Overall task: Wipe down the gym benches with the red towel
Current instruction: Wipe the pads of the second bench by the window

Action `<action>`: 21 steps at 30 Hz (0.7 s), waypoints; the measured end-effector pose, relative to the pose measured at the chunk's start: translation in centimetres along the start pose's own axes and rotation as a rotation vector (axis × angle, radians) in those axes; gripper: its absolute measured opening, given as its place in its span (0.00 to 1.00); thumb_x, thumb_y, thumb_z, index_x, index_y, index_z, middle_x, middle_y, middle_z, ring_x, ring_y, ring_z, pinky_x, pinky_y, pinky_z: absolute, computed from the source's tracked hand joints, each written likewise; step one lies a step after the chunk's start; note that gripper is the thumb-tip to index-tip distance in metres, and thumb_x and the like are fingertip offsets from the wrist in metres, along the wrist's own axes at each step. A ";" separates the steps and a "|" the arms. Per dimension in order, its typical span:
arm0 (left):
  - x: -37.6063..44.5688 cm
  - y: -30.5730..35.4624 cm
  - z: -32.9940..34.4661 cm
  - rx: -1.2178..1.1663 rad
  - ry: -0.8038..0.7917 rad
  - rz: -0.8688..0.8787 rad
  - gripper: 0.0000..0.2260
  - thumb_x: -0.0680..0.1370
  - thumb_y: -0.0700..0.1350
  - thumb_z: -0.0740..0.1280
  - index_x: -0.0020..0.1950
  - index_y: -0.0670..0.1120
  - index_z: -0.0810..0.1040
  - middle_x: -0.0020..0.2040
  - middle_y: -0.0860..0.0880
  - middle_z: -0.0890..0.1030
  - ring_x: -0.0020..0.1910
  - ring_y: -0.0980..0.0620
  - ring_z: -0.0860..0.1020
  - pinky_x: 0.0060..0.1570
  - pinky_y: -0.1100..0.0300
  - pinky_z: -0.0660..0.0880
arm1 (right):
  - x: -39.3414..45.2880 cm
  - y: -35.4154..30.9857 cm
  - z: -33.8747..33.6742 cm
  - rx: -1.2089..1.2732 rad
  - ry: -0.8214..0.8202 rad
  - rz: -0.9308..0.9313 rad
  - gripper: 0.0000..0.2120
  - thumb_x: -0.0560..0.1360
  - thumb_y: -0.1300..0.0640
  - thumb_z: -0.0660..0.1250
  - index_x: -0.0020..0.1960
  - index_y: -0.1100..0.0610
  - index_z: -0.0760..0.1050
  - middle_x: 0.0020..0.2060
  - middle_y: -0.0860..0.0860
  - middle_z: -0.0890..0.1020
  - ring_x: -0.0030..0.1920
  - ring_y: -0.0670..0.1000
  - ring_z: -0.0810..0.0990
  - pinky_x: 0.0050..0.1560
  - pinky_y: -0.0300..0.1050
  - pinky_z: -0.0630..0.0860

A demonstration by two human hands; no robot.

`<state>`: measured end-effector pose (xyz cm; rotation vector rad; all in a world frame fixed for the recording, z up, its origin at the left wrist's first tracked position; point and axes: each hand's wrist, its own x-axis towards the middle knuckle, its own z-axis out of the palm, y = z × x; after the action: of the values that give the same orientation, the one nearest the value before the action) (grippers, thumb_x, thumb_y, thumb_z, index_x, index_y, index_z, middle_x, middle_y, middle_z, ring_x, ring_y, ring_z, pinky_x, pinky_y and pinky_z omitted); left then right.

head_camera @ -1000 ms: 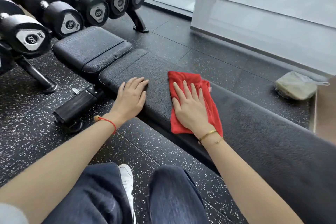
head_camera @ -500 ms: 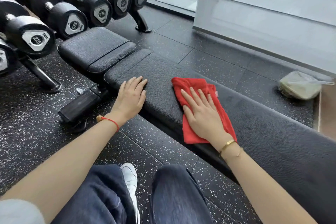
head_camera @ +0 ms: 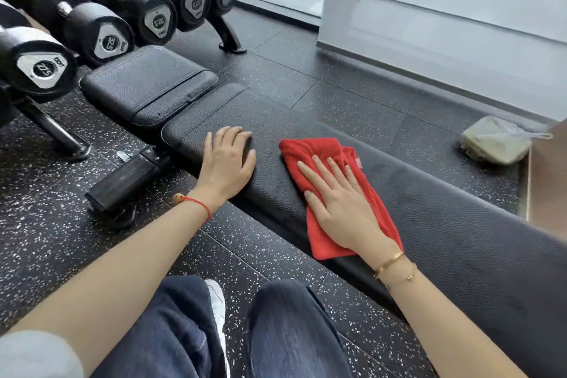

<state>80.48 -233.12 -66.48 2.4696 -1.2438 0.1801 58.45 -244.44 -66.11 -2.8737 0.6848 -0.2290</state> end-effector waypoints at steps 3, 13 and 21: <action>0.3 0.7 0.6 -0.013 0.008 -0.006 0.18 0.80 0.49 0.59 0.68 0.44 0.72 0.69 0.44 0.71 0.71 0.44 0.65 0.74 0.42 0.56 | 2.0 2.8 -0.5 -0.005 0.006 0.119 0.25 0.82 0.44 0.50 0.78 0.39 0.50 0.79 0.46 0.54 0.79 0.51 0.50 0.78 0.51 0.41; 0.3 1.0 1.1 -0.017 0.090 -0.029 0.20 0.76 0.47 0.56 0.65 0.44 0.74 0.66 0.43 0.74 0.67 0.42 0.70 0.71 0.42 0.61 | 6.1 -1.2 0.5 0.011 -0.013 0.045 0.26 0.82 0.44 0.51 0.78 0.42 0.51 0.79 0.48 0.53 0.79 0.54 0.49 0.77 0.54 0.41; 0.3 0.9 1.4 -0.002 0.089 -0.033 0.20 0.77 0.48 0.54 0.65 0.44 0.74 0.66 0.43 0.74 0.67 0.42 0.70 0.71 0.43 0.61 | 3.1 0.0 0.2 0.008 0.023 0.152 0.25 0.82 0.45 0.50 0.78 0.41 0.50 0.79 0.48 0.53 0.79 0.53 0.49 0.78 0.53 0.41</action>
<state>79.87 -234.34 -67.46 2.4506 -1.1655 0.2770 61.16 -245.84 -65.95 -2.7985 0.8994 -0.2430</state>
